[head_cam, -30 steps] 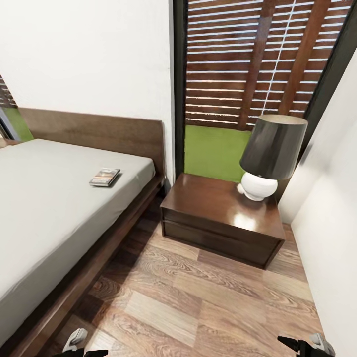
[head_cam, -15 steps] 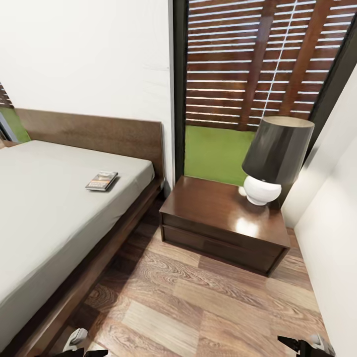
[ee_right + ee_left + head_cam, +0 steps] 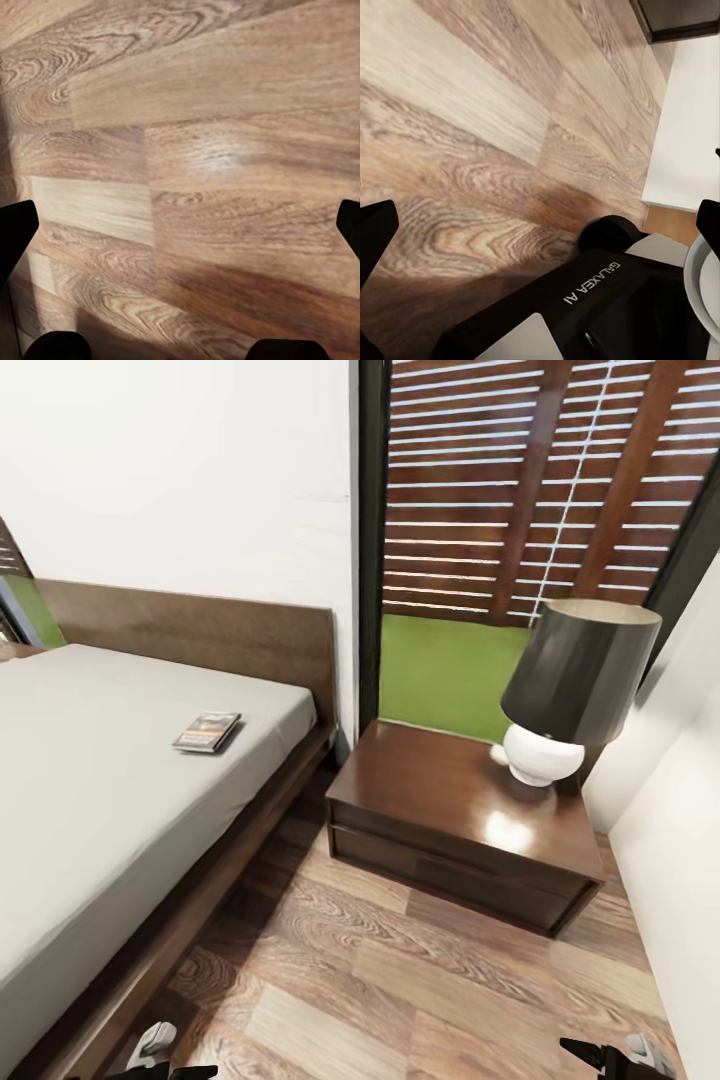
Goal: In the bedroom, move the book from the bed onto either nightstand, and place the two sandals side by side next to the bed.
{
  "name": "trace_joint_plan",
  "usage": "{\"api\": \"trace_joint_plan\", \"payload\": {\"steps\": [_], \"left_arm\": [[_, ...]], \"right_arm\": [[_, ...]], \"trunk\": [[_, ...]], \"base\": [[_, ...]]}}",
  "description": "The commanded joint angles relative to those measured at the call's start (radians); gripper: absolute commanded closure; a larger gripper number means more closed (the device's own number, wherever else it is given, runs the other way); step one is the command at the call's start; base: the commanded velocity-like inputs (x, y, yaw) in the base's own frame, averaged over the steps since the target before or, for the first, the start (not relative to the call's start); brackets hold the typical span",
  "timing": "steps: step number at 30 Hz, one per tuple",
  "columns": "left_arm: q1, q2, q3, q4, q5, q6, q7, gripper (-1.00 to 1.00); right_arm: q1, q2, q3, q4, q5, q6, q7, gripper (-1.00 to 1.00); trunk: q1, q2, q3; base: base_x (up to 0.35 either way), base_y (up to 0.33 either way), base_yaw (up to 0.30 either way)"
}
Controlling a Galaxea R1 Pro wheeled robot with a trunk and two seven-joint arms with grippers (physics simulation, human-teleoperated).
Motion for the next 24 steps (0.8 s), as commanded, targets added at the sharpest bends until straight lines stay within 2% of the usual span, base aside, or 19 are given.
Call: {"api": "trace_joint_plan", "payload": {"steps": [1, 24], "left_arm": [[0.0, 0.0, -0.003, 0.0, 0.006, 0.011, -0.003, -1.0], [0.0, 0.002, -0.003, 0.0, 0.006, 0.011, -0.004, -1.0]], "right_arm": [[-0.002, -0.001, -0.008, 0.003, -0.001, 0.009, 0.003, -1.0], [-0.002, -0.001, -0.009, 0.003, -0.001, 0.009, 0.004, -1.0]], "trunk": [[0.0, 0.0, -0.001], [0.0, 0.0, -0.001]], "base": [[0.133, 0.0, 0.05], [0.128, 0.003, 0.007]]}}
